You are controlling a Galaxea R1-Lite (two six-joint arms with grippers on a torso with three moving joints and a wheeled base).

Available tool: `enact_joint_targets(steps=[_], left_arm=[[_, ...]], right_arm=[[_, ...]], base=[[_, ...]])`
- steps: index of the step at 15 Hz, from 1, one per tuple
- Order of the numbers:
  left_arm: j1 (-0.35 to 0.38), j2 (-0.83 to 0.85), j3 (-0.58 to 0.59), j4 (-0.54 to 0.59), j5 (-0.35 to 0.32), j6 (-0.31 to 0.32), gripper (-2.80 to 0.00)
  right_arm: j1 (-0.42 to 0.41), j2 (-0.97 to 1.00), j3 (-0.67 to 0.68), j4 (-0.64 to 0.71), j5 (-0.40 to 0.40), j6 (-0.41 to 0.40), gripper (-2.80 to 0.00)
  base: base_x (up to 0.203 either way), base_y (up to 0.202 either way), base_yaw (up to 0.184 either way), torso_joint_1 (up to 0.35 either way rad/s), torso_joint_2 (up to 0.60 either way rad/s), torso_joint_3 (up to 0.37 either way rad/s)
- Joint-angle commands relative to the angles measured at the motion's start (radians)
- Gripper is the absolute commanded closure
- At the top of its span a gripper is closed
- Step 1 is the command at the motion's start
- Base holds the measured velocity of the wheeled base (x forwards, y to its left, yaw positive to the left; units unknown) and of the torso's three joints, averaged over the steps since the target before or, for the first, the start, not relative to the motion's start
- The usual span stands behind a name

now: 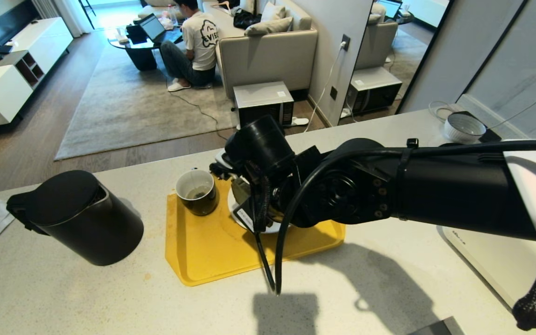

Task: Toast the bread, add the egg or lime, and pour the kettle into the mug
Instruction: Put the baked bread on a plate

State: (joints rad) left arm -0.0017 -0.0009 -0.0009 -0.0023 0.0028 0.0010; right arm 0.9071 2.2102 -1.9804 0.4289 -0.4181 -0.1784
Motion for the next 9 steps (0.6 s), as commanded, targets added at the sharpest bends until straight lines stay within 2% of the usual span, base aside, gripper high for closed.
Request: enact_joint_targets(steps=[1, 9], left_arm=[[0.0, 0.001, -0.001, -0.001, 0.0, 0.0, 0.0], [0.0, 0.001, 0.0, -0.001, 0.0, 0.0, 0.0]], right_arm=[[-0.011, 0.023, -0.001, -0.005, -0.002, -0.013, 0.0], [-0.019, 0.014, -0.001, -0.006, 0.007, -0.024, 0.0]], base=[[0.0, 0.0, 0.0, 0.0, 0.0, 0.0], [0.0, 0.0, 0.0, 0.0, 0.0, 0.0]])
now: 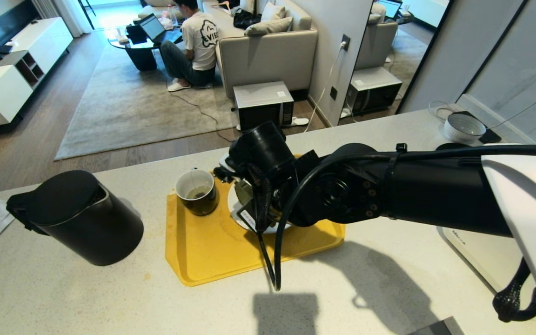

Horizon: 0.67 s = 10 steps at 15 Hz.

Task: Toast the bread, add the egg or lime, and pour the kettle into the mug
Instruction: Put the baked bread on a plate

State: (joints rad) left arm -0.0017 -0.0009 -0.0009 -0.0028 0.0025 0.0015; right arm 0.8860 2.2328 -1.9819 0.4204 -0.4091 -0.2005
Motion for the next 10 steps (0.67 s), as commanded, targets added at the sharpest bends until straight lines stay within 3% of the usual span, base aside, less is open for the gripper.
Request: enact_joint_targets(steps=[1, 10], left_arm=[[0.0, 0.001, -0.001, 0.0, 0.001, 0.0, 0.0], [0.0, 0.001, 0.0, 0.0, 0.001, 0.0, 0.0]], right_arm=[[0.004, -0.008, 0.0, 0.003, 0.002, -0.005, 0.0], [-0.029, 0.039, 0.0, 0.001, 0.021, -0.014, 0.0]], base=[[0.0, 0.0, 0.0, 0.0, 0.0, 0.0], [0.0, 0.0, 0.0, 0.0, 0.0, 0.0]])
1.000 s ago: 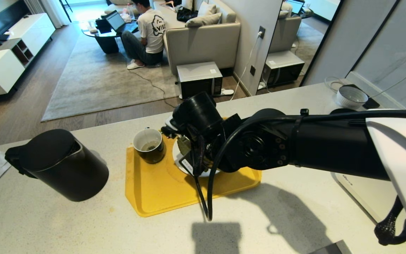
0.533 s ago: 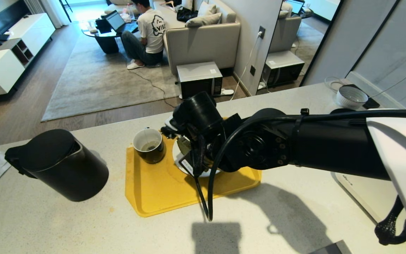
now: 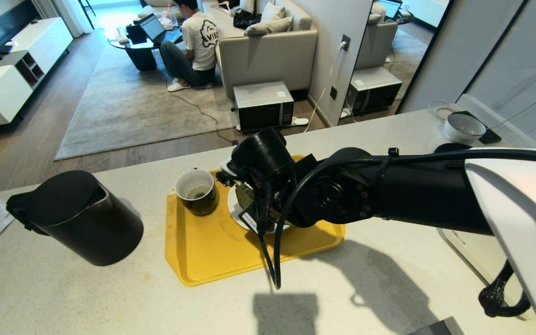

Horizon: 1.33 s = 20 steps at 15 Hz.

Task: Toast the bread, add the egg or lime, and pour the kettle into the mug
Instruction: Put the baked bread on a plate

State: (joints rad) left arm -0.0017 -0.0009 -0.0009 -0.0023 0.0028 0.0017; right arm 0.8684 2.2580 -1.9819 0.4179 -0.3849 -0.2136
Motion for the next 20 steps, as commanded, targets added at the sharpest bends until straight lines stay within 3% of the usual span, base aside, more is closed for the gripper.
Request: enact_joint_targets(steps=[1, 18, 19, 20], left_arm=[[0.0, 0.001, -0.001, -0.001, 0.0, 0.0, 0.0], [0.0, 0.001, -0.001, -0.001, 0.0, 0.0, 0.0], [0.0, 0.001, 0.0, -0.001, 0.0, 0.0, 0.0], [0.0, 0.001, -0.001, -0.001, 0.0, 0.0, 0.0]], right_arm=[[-0.016, 0.017, 0.0, 0.004, -0.004, -0.003, 0.0], [-0.066, 0.077, 0.0, -0.065, -0.02, -0.072, 0.0], [-0.066, 0.078, 0.0, -0.068, -0.02, -0.078, -2.8], [-0.066, 0.084, 0.0, -0.077, -0.02, -0.081, -2.8]], base=[[0.0, 0.0, 0.0, 0.0, 0.0, 0.0], [0.0, 0.0, 0.0, 0.0, 0.0, 0.0], [0.0, 0.0, 0.0, 0.0, 0.0, 0.0], [0.0, 0.0, 0.0, 0.0, 0.0, 0.0]])
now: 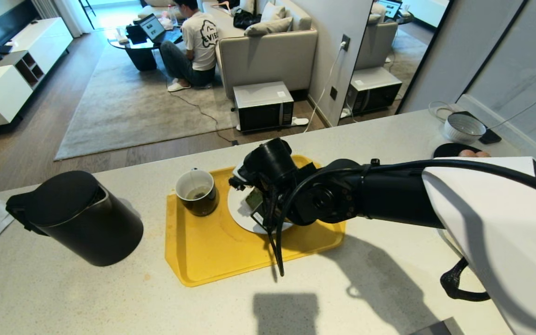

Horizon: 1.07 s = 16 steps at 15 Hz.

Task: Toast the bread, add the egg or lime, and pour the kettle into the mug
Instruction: Put the baked bread on a plate

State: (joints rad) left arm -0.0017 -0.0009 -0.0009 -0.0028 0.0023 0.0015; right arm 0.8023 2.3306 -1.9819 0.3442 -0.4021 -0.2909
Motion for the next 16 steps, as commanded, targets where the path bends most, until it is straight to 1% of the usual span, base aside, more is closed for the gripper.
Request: enact_joint_targets(steps=[1, 4, 8, 15, 16], left_arm=[[0.0, 0.001, -0.001, 0.0, 0.001, 0.0, 0.0], [0.0, 0.001, -0.001, 0.0, 0.001, 0.0, 0.0], [0.0, 0.001, -0.001, 0.0, 0.001, 0.0, 0.0], [0.0, 0.001, 0.001, 0.0, 0.001, 0.0, 0.0], [0.0, 0.001, 0.0, 0.0, 0.001, 0.0, 0.0]], right_arm=[[0.0, 0.016, 0.0, -0.02, -0.003, -0.012, -2.8], [-0.005, 0.018, 0.0, -0.051, -0.008, -0.02, -2.8], [-0.011, 0.031, 0.0, -0.053, -0.013, -0.022, -2.8], [-0.009, 0.068, 0.0, -0.057, -0.041, -0.019, -2.8], [-0.008, 0.07, 0.0, -0.077, -0.053, -0.019, -2.8]], base=[[0.0, 0.0, 0.0, 0.0, 0.0, 0.0], [0.0, 0.0, 0.0, 0.0, 0.0, 0.0], [0.0, 0.0, 0.0, 0.0, 0.0, 0.0], [0.0, 0.0, 0.0, 0.0, 0.0, 0.0], [0.0, 0.0, 0.0, 0.0, 0.0, 0.0]])
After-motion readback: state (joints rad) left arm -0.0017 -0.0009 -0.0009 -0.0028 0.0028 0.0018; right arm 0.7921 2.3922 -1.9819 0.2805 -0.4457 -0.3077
